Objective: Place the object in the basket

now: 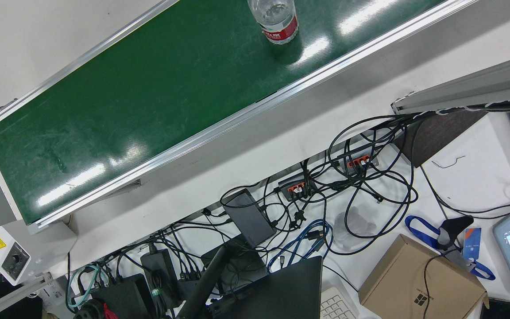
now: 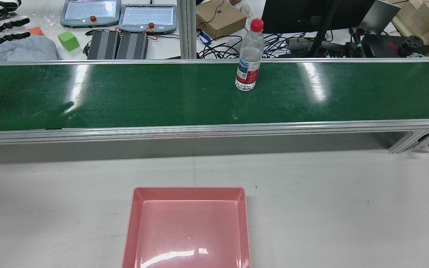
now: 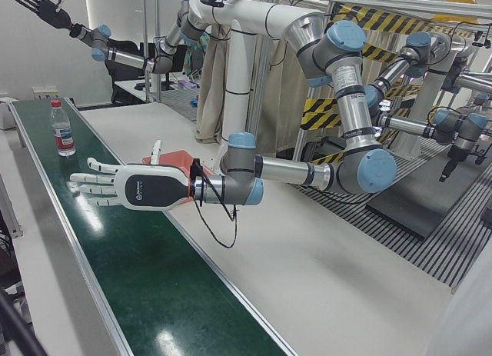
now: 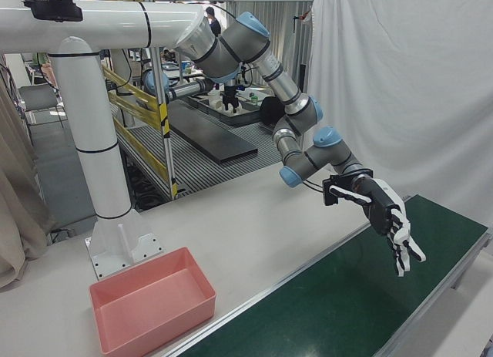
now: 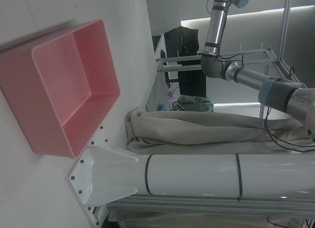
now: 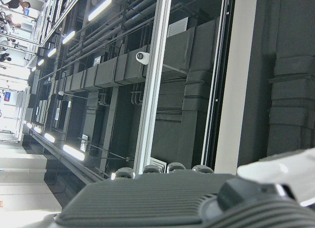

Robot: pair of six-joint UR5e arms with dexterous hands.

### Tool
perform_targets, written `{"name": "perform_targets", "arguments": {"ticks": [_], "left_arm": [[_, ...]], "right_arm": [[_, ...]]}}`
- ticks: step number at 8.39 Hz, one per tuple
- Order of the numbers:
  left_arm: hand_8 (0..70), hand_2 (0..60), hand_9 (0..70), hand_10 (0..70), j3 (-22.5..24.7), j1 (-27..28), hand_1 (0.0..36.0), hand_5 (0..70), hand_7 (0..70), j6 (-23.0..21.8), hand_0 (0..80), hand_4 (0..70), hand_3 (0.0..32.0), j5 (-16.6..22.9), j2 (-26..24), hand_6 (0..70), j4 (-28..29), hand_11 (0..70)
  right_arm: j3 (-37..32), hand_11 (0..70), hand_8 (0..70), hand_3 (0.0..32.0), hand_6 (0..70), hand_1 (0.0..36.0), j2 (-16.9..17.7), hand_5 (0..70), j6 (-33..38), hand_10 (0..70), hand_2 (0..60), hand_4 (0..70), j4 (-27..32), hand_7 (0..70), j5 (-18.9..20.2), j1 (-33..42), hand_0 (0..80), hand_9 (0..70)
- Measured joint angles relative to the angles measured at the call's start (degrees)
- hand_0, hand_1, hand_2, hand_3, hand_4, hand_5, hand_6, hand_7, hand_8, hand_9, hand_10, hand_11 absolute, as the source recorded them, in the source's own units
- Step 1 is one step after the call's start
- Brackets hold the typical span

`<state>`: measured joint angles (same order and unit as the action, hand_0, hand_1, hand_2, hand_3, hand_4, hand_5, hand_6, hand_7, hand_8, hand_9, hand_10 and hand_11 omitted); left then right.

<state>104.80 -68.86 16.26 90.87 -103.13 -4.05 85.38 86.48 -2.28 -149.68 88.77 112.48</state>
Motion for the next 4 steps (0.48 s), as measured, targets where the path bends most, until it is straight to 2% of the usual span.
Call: {"name": "perform_targets", "arguments": {"ticks": [2,4], "left_arm": [[8.8,0.0,9.9,8.5,0.1,0.1,0.0,32.0,2.2,0.0,42.1,0.0,9.6,0.0,0.0,3.7,-0.1,12.3],[8.8,0.0,10.0,9.4,0.3,0.2,0.0,32.9,2.2,0.0,43.2,0.4,9.2,-0.1,0.0,3.6,-0.1,13.7]], "right_arm": [[0.0,0.0,0.0,0.0,0.0,0.0,0.0,0.0,0.0,0.0,0.0,0.0,0.0,0.0,0.0,0.0,0.0,0.0],[0.0,0.0,0.0,0.0,0.0,0.0,0.0,0.0,0.0,0.0,0.0,0.0,0.0,0.0,0.0,0.0,0.0,0.0]]}}
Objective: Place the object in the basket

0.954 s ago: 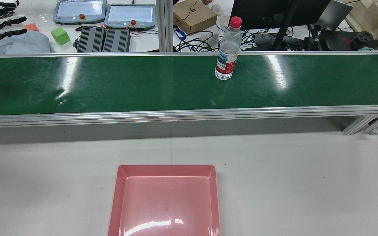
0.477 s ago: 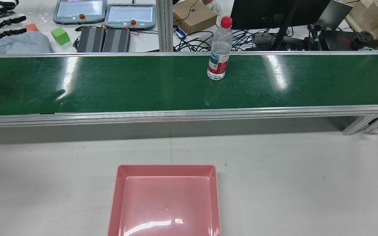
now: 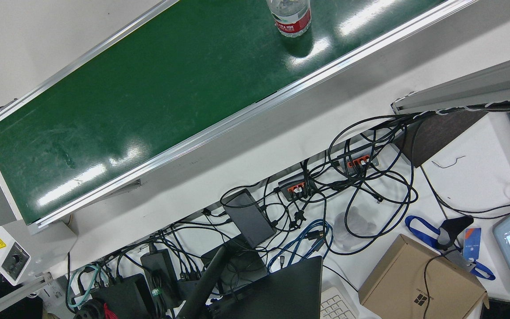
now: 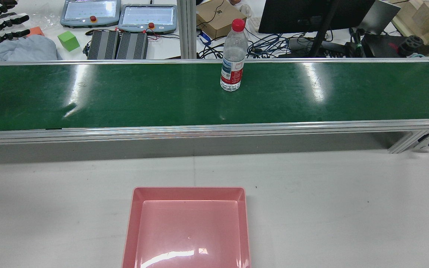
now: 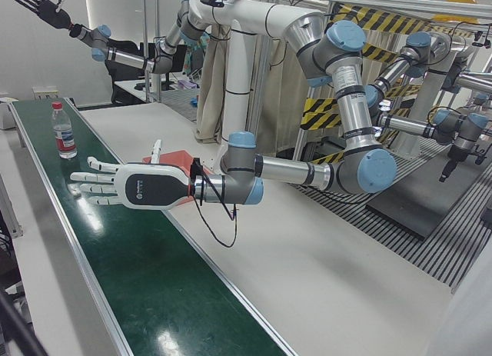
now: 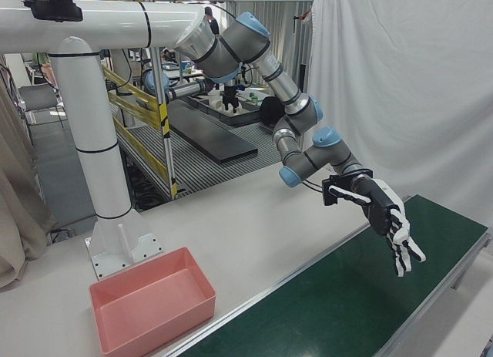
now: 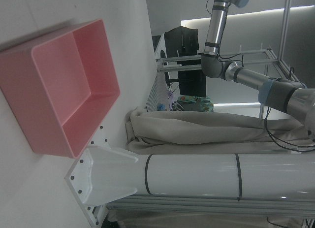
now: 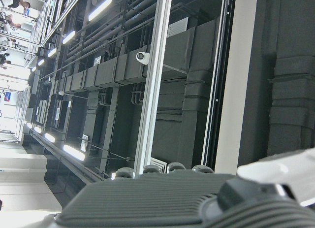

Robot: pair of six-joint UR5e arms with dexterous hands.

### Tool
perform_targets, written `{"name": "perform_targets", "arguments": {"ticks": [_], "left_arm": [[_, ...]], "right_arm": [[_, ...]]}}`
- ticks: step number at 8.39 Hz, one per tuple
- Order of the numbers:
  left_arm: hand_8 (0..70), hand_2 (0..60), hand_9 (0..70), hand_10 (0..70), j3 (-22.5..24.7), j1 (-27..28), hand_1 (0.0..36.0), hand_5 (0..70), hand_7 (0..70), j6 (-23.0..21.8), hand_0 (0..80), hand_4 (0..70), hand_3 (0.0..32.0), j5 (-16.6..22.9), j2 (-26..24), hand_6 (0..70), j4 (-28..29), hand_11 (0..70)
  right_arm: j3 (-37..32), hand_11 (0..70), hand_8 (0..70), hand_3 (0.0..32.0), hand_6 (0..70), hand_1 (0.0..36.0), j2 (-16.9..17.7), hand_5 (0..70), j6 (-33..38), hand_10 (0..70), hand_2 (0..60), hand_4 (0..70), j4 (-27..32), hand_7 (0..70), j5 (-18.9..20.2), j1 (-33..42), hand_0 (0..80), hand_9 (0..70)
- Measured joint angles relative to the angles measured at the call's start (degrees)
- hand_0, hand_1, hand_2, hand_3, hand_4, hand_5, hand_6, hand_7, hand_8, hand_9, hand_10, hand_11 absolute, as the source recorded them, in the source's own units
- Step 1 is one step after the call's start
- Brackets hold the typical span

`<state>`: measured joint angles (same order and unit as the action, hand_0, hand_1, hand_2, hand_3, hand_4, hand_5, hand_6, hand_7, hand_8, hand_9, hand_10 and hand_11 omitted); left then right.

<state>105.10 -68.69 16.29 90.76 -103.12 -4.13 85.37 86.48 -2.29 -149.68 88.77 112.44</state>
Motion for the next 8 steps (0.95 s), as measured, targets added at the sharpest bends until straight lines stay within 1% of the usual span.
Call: {"name": "perform_targets", "arguments": {"ticks": [2,4,5,6,7,8], "left_arm": [[8.8,0.0,10.1,9.6,0.4,0.6,0.0,33.1,2.4,0.0,43.2,1.2,8.4,-0.2,-0.1,4.0,-0.1,13.9],[9.2,0.0,10.5,9.7,0.3,1.3,0.0,32.9,2.7,-0.2,42.1,0.8,8.4,-0.8,-0.1,4.0,-0.4,14.0],[8.8,0.0,10.0,10.0,-0.1,1.5,0.0,32.6,2.4,-0.2,42.0,0.2,9.2,-1.4,-0.1,3.9,-0.1,14.4],[10.5,0.0,10.8,10.9,-0.5,1.6,0.0,33.0,3.6,-0.2,44.9,4.1,7.8,-2.1,0.0,5.2,0.9,15.8],[10.2,0.0,10.7,10.6,-0.7,2.3,0.0,32.4,3.7,-0.3,46.2,3.9,8.8,-3.3,-0.1,5.1,1.6,15.5],[10.4,0.0,10.9,10.2,-0.8,4.2,0.0,32.5,3.8,-1.3,46.5,5.1,9.0,-5.1,-0.4,5.0,1.4,14.8]], "right_arm": [[0.0,0.0,0.0,0.0,0.0,0.0,0.0,0.0,0.0,0.0,0.0,0.0,0.0,0.0,0.0,0.0,0.0,0.0],[0.0,0.0,0.0,0.0,0.0,0.0,0.0,0.0,0.0,0.0,0.0,0.0,0.0,0.0,0.0,0.0,0.0,0.0],[0.0,0.0,0.0,0.0,0.0,0.0,0.0,0.0,0.0,0.0,0.0,0.0,0.0,0.0,0.0,0.0,0.0,0.0],[0.0,0.0,0.0,0.0,0.0,0.0,0.0,0.0,0.0,0.0,0.0,0.0,0.0,0.0,0.0,0.0,0.0,0.0],[0.0,0.0,0.0,0.0,0.0,0.0,0.0,0.0,0.0,0.0,0.0,0.0,0.0,0.0,0.0,0.0,0.0,0.0],[0.0,0.0,0.0,0.0,0.0,0.0,0.0,0.0,0.0,0.0,0.0,0.0,0.0,0.0,0.0,0.0,0.0,0.0]]}}
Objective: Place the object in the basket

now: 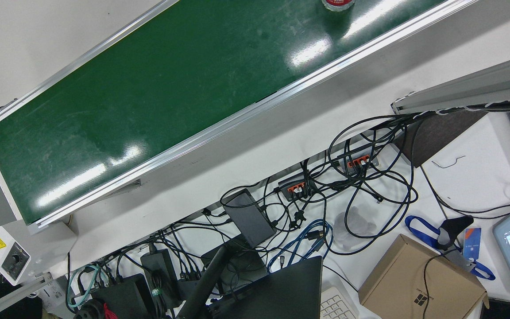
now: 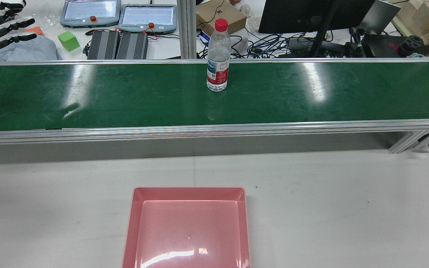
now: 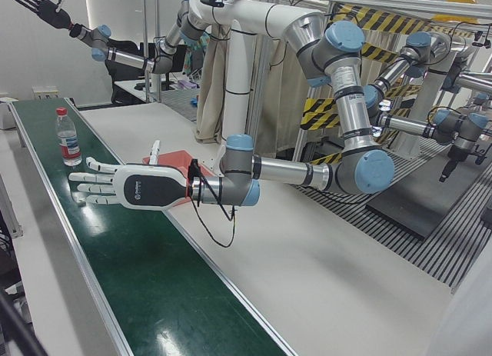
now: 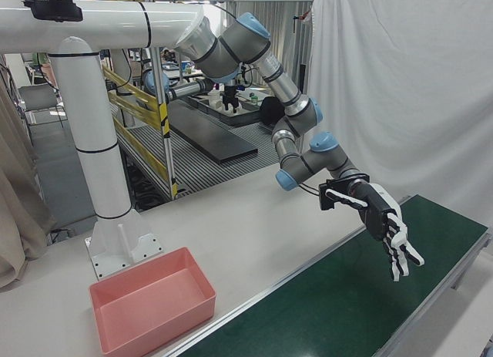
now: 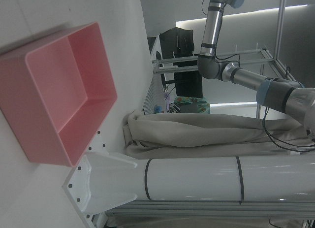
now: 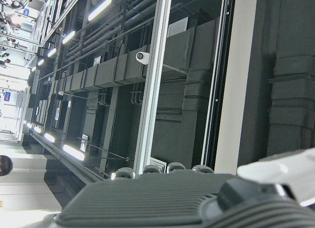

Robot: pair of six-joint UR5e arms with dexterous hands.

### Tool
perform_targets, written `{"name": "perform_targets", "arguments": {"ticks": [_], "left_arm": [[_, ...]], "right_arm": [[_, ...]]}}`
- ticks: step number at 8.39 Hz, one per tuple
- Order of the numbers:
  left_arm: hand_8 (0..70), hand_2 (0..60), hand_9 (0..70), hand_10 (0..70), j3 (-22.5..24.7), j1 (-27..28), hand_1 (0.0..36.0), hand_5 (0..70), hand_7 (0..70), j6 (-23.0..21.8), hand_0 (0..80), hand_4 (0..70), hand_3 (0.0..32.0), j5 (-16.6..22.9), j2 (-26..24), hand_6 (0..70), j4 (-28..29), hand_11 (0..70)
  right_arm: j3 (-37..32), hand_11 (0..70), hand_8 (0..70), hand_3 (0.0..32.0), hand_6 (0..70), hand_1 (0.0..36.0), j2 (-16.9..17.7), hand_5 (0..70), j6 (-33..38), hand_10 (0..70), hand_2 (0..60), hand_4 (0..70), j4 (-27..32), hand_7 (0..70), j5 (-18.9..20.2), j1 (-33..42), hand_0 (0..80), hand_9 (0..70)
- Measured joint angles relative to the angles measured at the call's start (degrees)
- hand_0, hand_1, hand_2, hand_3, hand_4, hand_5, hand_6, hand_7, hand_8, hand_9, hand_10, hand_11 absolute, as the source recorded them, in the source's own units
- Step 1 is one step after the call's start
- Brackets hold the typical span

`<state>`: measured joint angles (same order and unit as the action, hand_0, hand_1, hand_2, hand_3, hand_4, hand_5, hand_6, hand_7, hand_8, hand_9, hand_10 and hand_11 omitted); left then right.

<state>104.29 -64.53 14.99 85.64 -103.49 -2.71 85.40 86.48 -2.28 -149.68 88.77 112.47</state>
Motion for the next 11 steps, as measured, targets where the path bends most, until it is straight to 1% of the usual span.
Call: {"name": "perform_targets", "arguments": {"ticks": [2,4,6,7,8,9,10,11], "left_arm": [[9.9,0.0,9.7,9.7,-0.1,3.4,0.0,30.9,3.7,-1.1,46.5,4.1,10.8,-4.3,-0.9,4.3,-3.1,14.2],[10.0,0.0,10.3,9.1,-0.2,4.2,0.0,31.6,3.7,-0.9,46.3,5.6,10.6,-6.8,-2.2,4.2,-5.9,13.2],[10.1,0.0,10.4,9.4,-0.5,4.3,0.0,32.0,3.9,2.7,46.0,5.6,10.0,-8.2,-3.6,4.4,-7.0,13.7],[10.2,0.0,10.6,9.2,-0.8,4.3,0.0,31.5,3.9,3.6,45.9,5.7,10.2,-8.6,-4.1,4.3,-7.2,13.3],[8.5,0.0,9.8,8.7,-1.1,4.4,0.0,31.4,3.3,4.2,45.0,2.6,10.6,-8.8,-4.7,3.3,-7.2,12.6],[8.7,0.0,10.1,8.2,-2.1,4.4,0.0,31.2,3.3,4.5,45.2,2.6,10.4,-9.0,-5.6,3.4,-6.9,11.9],[8.6,0.0,10.1,7.7,-4.2,4.5,0.0,31.2,3.3,4.6,45.9,2.4,10.2,-9.1,-6.9,3.5,-6.0,11.4],[8.5,0.0,9.9,7.7,-6.5,4.5,0.0,31.1,3.2,4.5,45.9,2.0,11.0,-9.1,-8.6,3.3,-5.5,11.3]], "right_arm": [[0.0,0.0,0.0,0.0,0.0,0.0,0.0,0.0,0.0,0.0,0.0,0.0,0.0,0.0,0.0,0.0,0.0,0.0],[0.0,0.0,0.0,0.0,0.0,0.0,0.0,0.0,0.0,0.0,0.0,0.0,0.0,0.0,0.0,0.0,0.0,0.0],[0.0,0.0,0.0,0.0,0.0,0.0,0.0,0.0,0.0,0.0,0.0,0.0,0.0,0.0,0.0,0.0,0.0,0.0],[0.0,0.0,0.0,0.0,0.0,0.0,0.0,0.0,0.0,0.0,0.0,0.0,0.0,0.0,0.0,0.0,0.0,0.0],[0.0,0.0,0.0,0.0,0.0,0.0,0.0,0.0,0.0,0.0,0.0,0.0,0.0,0.0,0.0,0.0,0.0,0.0],[0.0,0.0,0.0,0.0,0.0,0.0,0.0,0.0,0.0,0.0,0.0,0.0,0.0,0.0,0.0,0.0,0.0,0.0],[0.0,0.0,0.0,0.0,0.0,0.0,0.0,0.0,0.0,0.0,0.0,0.0,0.0,0.0,0.0,0.0,0.0,0.0],[0.0,0.0,0.0,0.0,0.0,0.0,0.0,0.0,0.0,0.0,0.0,0.0,0.0,0.0,0.0,0.0,0.0,0.0]]}}
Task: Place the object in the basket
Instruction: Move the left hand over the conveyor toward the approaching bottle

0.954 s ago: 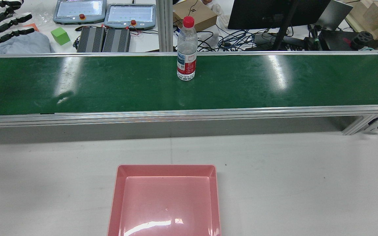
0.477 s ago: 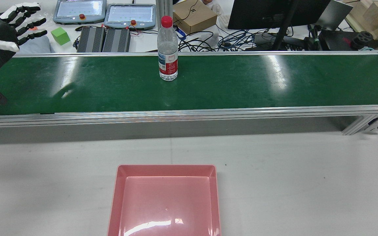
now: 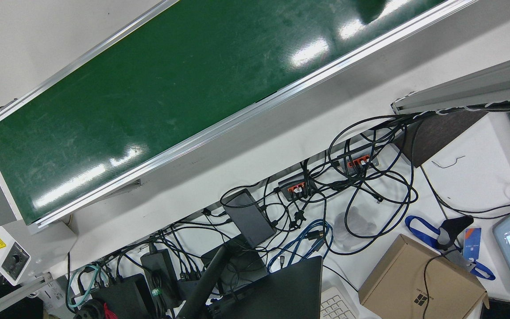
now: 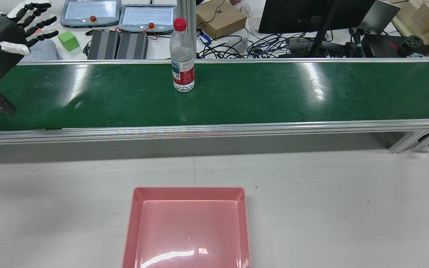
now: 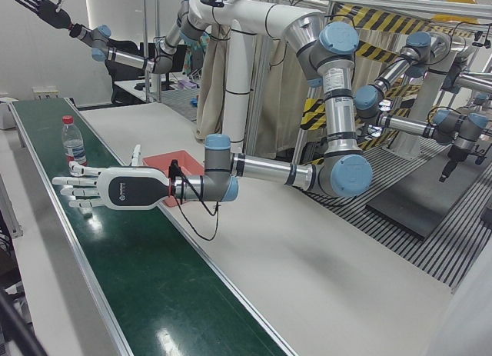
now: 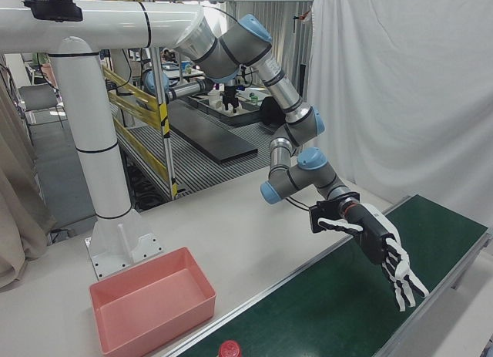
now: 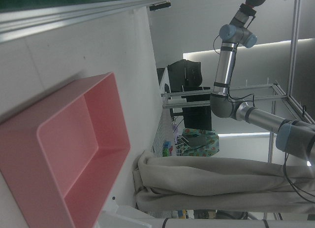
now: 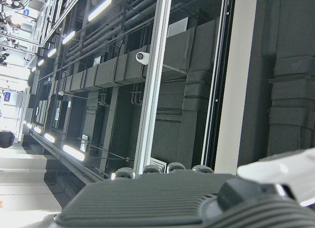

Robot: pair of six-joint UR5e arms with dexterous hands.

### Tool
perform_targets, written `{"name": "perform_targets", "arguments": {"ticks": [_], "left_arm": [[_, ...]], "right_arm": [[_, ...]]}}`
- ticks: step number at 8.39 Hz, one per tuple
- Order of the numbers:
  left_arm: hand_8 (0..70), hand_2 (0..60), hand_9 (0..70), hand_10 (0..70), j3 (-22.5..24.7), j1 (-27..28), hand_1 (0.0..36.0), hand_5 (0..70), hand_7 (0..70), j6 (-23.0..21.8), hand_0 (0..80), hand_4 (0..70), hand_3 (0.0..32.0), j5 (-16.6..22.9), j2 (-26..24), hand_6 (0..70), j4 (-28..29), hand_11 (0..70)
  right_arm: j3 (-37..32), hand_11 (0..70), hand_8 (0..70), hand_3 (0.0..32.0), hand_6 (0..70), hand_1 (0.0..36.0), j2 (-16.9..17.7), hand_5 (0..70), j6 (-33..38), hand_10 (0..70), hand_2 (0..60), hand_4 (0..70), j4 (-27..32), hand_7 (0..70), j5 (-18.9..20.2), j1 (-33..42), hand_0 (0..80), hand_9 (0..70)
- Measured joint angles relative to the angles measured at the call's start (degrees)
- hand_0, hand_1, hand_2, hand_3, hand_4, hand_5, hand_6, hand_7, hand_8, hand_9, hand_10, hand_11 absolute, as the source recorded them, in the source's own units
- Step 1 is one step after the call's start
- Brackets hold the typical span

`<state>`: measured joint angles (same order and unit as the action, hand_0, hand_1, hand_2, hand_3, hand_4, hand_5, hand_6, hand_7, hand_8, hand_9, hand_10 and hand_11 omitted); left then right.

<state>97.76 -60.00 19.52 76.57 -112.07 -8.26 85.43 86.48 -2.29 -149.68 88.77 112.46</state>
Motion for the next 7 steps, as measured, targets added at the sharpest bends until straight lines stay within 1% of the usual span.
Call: {"name": "perform_targets", "arguments": {"ticks": [2,4,5,6,7], "left_arm": [[8.3,0.0,9.2,7.7,-2.3,1.7,0.0,30.1,3.0,0.1,45.7,1.8,11.4,0.0,-1.5,2.9,0.1,11.3],[8.1,0.0,8.6,8.0,-2.5,3.4,0.0,29.6,3.1,0.2,45.9,1.2,12.4,0.0,-1.7,2.7,-0.4,11.8],[10.1,0.0,9.8,9.1,-2.4,3.7,0.0,30.2,3.5,0.2,46.2,4.2,11.4,0.0,-1.8,3.9,-0.8,13.3],[10.2,0.0,9.9,9.2,-2.4,3.8,0.0,30.2,3.7,0.2,45.9,4.4,11.0,0.0,-1.7,4.0,-1.0,13.4],[9.8,0.0,9.4,9.3,-2.3,3.9,0.0,29.9,3.6,0.2,45.9,4.1,11.8,0.0,-1.8,3.9,-1.1,13.6]], "right_arm": [[0.0,0.0,0.0,0.0,0.0,0.0,0.0,0.0,0.0,0.0,0.0,0.0,0.0,0.0,0.0,0.0,0.0,0.0],[0.0,0.0,0.0,0.0,0.0,0.0,0.0,0.0,0.0,0.0,0.0,0.0,0.0,0.0,0.0,0.0,0.0,0.0],[0.0,0.0,0.0,0.0,0.0,0.0,0.0,0.0,0.0,0.0,0.0,0.0,0.0,0.0,0.0,0.0,0.0,0.0],[0.0,0.0,0.0,0.0,0.0,0.0,0.0,0.0,0.0,0.0,0.0,0.0,0.0,0.0,0.0,0.0,0.0,0.0],[0.0,0.0,0.0,0.0,0.0,0.0,0.0,0.0,0.0,0.0,0.0,0.0,0.0,0.0,0.0,0.0,0.0,0.0]]}}
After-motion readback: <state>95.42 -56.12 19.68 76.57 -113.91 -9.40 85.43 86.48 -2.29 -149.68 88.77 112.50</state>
